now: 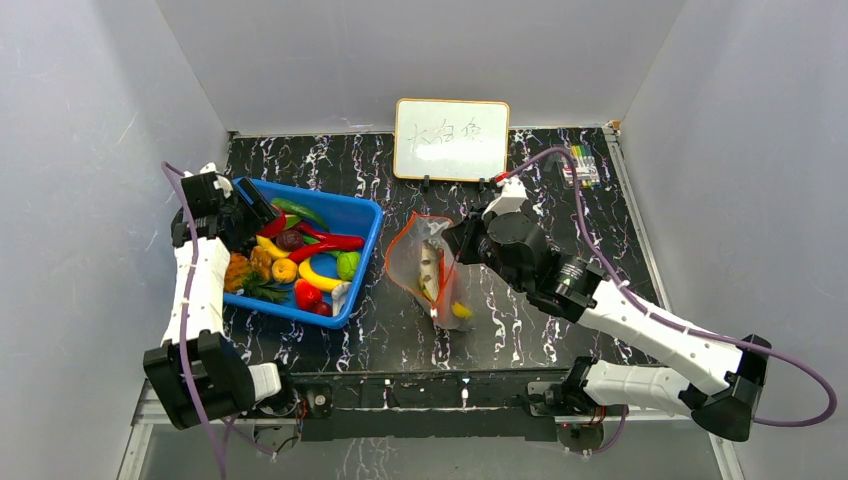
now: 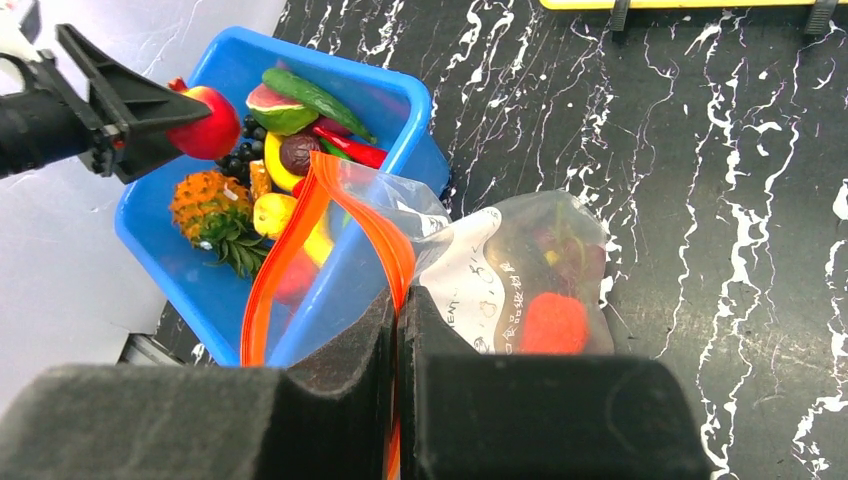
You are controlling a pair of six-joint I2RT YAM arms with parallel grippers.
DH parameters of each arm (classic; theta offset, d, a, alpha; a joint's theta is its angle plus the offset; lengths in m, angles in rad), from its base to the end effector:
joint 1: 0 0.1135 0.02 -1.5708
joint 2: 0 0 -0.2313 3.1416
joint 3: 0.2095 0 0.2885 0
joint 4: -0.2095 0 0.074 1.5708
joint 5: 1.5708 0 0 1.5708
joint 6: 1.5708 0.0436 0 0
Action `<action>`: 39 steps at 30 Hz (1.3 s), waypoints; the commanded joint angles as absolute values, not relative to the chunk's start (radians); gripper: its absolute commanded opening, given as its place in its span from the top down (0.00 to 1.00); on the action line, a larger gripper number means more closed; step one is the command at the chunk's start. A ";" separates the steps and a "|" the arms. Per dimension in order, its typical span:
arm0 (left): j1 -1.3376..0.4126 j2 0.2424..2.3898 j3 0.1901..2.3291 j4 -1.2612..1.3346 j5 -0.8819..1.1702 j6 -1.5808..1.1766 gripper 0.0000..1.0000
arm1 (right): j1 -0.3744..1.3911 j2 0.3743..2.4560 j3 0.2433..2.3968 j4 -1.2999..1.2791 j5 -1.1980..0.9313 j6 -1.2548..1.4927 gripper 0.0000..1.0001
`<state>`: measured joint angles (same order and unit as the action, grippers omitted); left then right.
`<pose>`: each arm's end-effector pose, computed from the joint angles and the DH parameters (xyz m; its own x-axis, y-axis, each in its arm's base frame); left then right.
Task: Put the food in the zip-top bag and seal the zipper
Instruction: Pick up the fake fruit from the bin, then place the fake fruit in the zipper food storage bag.
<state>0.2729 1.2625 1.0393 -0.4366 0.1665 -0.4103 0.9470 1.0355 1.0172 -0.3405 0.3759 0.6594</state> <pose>0.3204 0.0822 0.2582 -0.4856 -0.5444 -0.6840 -0.3635 0.8373 -0.4083 0.1839 0.2281 0.3270 -0.5016 0.2785 -0.8190 -0.3124 0.8246 0.4717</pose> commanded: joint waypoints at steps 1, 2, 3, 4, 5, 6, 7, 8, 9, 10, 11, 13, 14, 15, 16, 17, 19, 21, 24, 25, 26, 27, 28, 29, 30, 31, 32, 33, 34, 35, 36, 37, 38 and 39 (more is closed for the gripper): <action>0.259 1.178 1.048 -0.480 0.329 -0.414 0.57 | 0.947 1.044 1.044 -0.270 0.399 0.658 1.00; 0.251 1.174 1.055 -0.489 0.341 -0.411 0.57 | 0.948 1.049 1.049 -0.269 0.396 0.657 1.00; 0.242 1.169 1.060 -0.498 0.353 -0.410 0.57 | 0.948 1.057 1.051 -0.269 0.395 0.656 1.00; 0.235 1.165 1.064 -0.502 0.372 -0.410 0.57 | 0.948 1.063 1.052 -0.268 0.394 0.656 1.00; 0.229 1.157 1.066 -0.507 0.393 -0.411 0.57 | 0.947 1.067 1.052 -0.264 0.393 0.655 1.00; 0.225 1.149 1.066 -0.507 0.417 -0.413 0.57 | 0.948 1.069 1.046 -0.254 0.392 0.655 1.00; 0.219 1.137 1.066 -0.505 0.446 -0.415 0.57 | 0.948 1.070 1.037 -0.239 0.388 0.659 1.00; 0.213 1.126 1.070 -0.504 0.462 -0.418 0.57 | 0.948 1.073 1.029 -0.223 0.380 0.663 1.00; 0.206 1.117 1.069 -0.498 0.485 -0.422 0.58 | 0.948 1.076 1.023 -0.210 0.374 0.666 1.00; 0.201 1.106 1.066 -0.483 0.516 -0.428 0.58 | 0.947 1.085 1.022 -0.205 0.372 0.670 1.00; 0.195 1.096 1.057 -0.463 0.548 -0.439 0.58 | 0.948 1.092 1.023 -0.201 0.371 0.672 1.00; 0.186 1.080 1.031 -0.415 0.626 -0.473 0.59 | 0.948 1.109 1.022 -0.196 0.377 0.673 1.00; 0.179 1.074 1.018 -0.394 0.653 -0.490 0.59 | 0.948 1.116 1.021 -0.192 0.379 0.673 1.00; 0.170 1.067 1.008 -0.380 0.669 -0.510 0.60 | 0.948 1.121 1.017 -0.186 0.380 0.675 1.00; 0.158 1.059 1.001 -0.369 0.683 -0.519 0.60 | 0.947 1.127 1.012 -0.178 0.379 0.677 1.00; 0.144 1.054 0.999 -0.363 0.692 -0.523 0.60 | 0.947 1.132 1.004 -0.169 0.379 0.679 1.00; 0.106 1.047 1.007 -0.370 0.700 -0.519 0.60 | 0.947 1.138 0.989 -0.146 0.375 0.682 1.00; 0.066 1.046 1.022 -0.383 0.705 -0.515 0.60 | 0.947 1.144 0.979 -0.130 0.372 0.689 1.00; 0.007 1.036 1.021 -0.358 0.710 -0.538 0.61 | 0.948 1.153 0.979 -0.125 0.372 0.697 1.00; -0.010 1.028 1.018 -0.345 0.711 -0.550 0.61 | 0.948 1.154 0.980 -0.124 0.371 0.699 1.00; -0.026 1.026 1.017 -0.334 0.714 -0.558 0.61 | 0.948 1.154 0.980 -0.122 0.370 0.702 1.00; -0.048 1.024 1.018 -0.325 0.715 -0.569 0.62 | 0.948 1.153 0.980 -0.121 0.368 0.705 1.00; -0.061 1.025 1.020 -0.313 0.717 -0.575 0.62 | 0.947 1.152 0.979 -0.122 0.368 0.705 1.00; -0.093 1.028 1.026 -0.303 0.721 -0.579 0.62 | 0.948 1.150 0.980 -0.123 0.369 0.705 1.00; -0.116 1.033 1.032 -0.301 0.725 -0.579 0.62 | 0.948 1.149 0.981 -0.125 0.368 0.706 1.00; -0.156 1.040 1.043 -0.297 0.730 -0.581 0.62 | 0.948 1.147 0.983 -0.128 0.369 0.709 1.00; -0.191 1.047 1.049 -0.285 0.736 -0.589 0.62 | 0.948 1.143 0.983 -0.128 0.372 0.709 1.00; -0.254 1.053 1.058 -0.258 0.740 -0.606 0.62 | 0.948 1.142 0.982 -0.127 0.376 0.708 1.00; -0.283 1.055 1.059 -0.244 0.739 -0.616 0.62 | 0.948 1.144 0.983 -0.128 0.376 0.708 1.00; -0.303 1.059 1.057 -0.234 0.742 -0.620 0.62 | 0.948 1.144 0.985 -0.127 0.374 0.710 1.00; -0.326 1.067 1.057 -0.235 0.752 -0.621 0.62 | 0.947 1.144 0.986 -0.127 0.373 0.710 1.00; -0.350 1.078 1.060 -0.239 0.767 -0.623 0.62 | 0.948 1.145 0.988 -0.127 0.373 0.710 1.00; -0.376 1.083 1.060 -0.243 0.769 -0.616 0.62 | 0.948 1.147 0.994 -0.130 0.376 0.711 1.00; -0.395 1.086 1.059 -0.257 0.759 -0.600 0.61 | 0.948 1.150 0.999 -0.135 0.379 0.714 1.00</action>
